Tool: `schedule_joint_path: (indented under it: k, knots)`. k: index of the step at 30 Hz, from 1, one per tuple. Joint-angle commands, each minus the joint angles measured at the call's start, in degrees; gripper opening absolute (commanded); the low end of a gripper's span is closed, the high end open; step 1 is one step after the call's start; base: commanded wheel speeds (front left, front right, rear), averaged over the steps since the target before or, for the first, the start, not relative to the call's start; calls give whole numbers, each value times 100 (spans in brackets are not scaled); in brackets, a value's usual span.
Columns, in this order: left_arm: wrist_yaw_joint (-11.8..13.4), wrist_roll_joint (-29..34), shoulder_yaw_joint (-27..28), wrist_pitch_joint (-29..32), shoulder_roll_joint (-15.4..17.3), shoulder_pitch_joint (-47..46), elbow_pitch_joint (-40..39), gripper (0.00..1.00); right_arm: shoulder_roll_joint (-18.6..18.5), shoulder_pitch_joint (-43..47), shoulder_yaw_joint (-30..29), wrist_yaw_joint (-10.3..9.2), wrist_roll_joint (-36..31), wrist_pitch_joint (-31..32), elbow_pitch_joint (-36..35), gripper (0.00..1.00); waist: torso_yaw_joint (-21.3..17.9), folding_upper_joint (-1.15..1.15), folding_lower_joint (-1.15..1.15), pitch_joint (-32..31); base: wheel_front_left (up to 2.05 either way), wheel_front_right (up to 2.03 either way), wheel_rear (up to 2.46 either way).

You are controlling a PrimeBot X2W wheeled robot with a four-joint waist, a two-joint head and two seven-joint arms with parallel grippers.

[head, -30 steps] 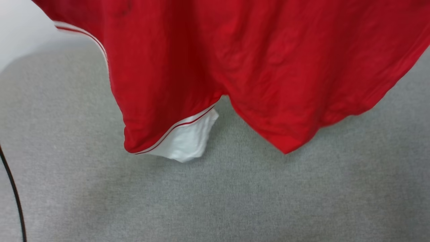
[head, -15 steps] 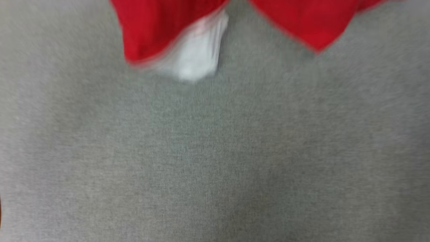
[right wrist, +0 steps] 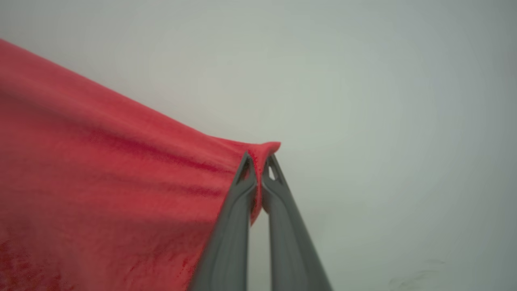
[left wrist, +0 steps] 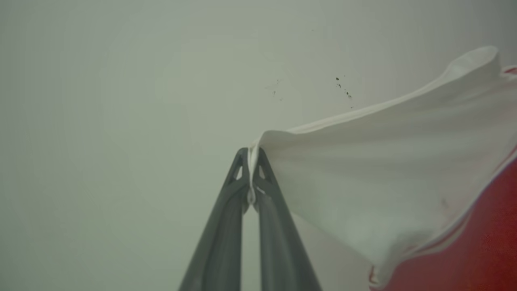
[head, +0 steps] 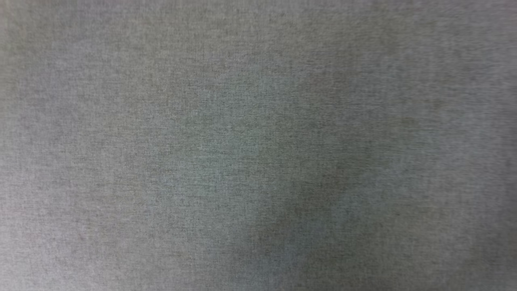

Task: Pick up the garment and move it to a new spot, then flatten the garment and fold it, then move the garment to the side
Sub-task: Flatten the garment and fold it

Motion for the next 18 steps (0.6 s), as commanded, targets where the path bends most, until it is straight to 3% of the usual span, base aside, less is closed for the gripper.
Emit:
schedule_joint_path:
  k: [1, 10, 18]
  knots:
    - [21, 2, 19, -74, 3, -68, 155, 0, -28, -62, -32, -17, -66, -78, 126, 0, 57, 0, -2, 112, 0, 0, 0]
    - [-14, -236, -88, -506, -587, 794, 1027, 0, 154, 355, 148, -15, -345, -900, 1044, 0, 224, 0, -2, 246, 0, 0, 0]
    - [72, -190, -50, -519, -1034, 2716, 169, 0, 442, 1414, 302, -14, -211, -1493, 1426, 0, 294, 0, -2, -170, 0, 0, 0]
